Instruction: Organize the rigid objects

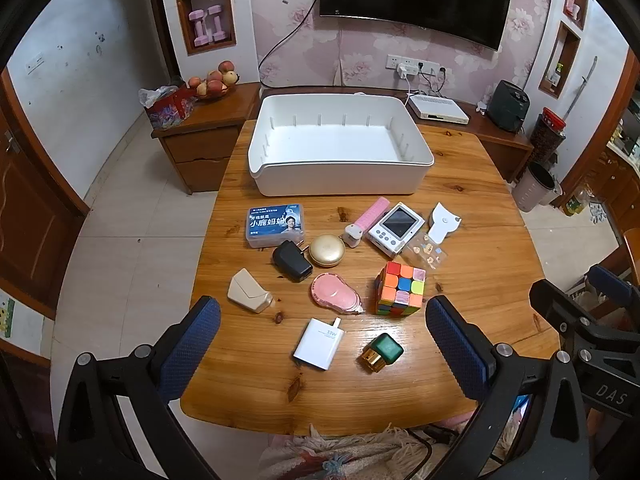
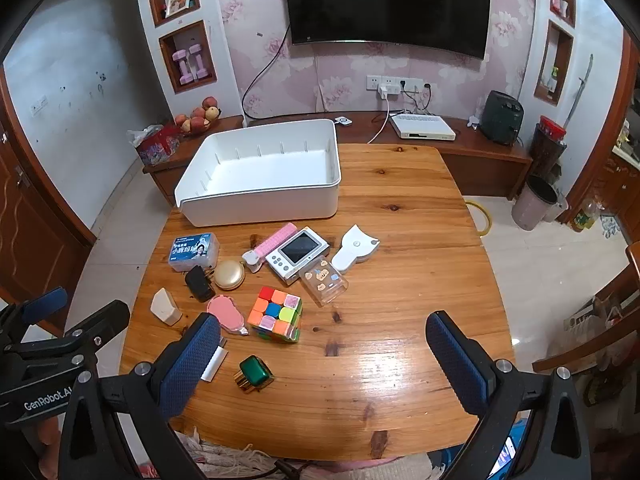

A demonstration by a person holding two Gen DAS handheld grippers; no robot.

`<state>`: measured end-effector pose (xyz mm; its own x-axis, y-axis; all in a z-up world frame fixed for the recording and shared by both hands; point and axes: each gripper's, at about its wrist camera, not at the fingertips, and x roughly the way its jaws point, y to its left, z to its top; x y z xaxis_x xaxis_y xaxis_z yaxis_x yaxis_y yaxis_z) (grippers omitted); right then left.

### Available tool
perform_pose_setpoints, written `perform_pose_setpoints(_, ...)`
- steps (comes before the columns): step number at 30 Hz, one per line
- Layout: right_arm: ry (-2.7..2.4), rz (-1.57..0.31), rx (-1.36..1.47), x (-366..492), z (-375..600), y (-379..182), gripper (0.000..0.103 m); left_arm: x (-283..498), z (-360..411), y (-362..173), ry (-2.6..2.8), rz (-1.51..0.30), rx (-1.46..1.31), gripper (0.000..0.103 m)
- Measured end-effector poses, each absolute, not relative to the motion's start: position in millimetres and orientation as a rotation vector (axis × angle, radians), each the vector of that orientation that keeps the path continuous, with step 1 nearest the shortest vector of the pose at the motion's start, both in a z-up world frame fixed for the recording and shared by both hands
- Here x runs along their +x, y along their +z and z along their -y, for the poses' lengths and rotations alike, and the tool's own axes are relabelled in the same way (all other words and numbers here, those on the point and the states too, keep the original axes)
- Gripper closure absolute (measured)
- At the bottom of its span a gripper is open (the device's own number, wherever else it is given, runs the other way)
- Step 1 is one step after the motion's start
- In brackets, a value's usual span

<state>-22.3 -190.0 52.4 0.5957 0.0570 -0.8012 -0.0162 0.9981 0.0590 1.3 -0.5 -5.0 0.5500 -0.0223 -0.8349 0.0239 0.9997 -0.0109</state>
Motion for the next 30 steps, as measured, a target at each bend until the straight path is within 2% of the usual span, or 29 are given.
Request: perform_pose_setpoints(30, 0.05, -0.906, 0.034, -28, 186, 55, 0.0, 3, 0, 8, -0.026, -0.971, -0.002, 0.001)
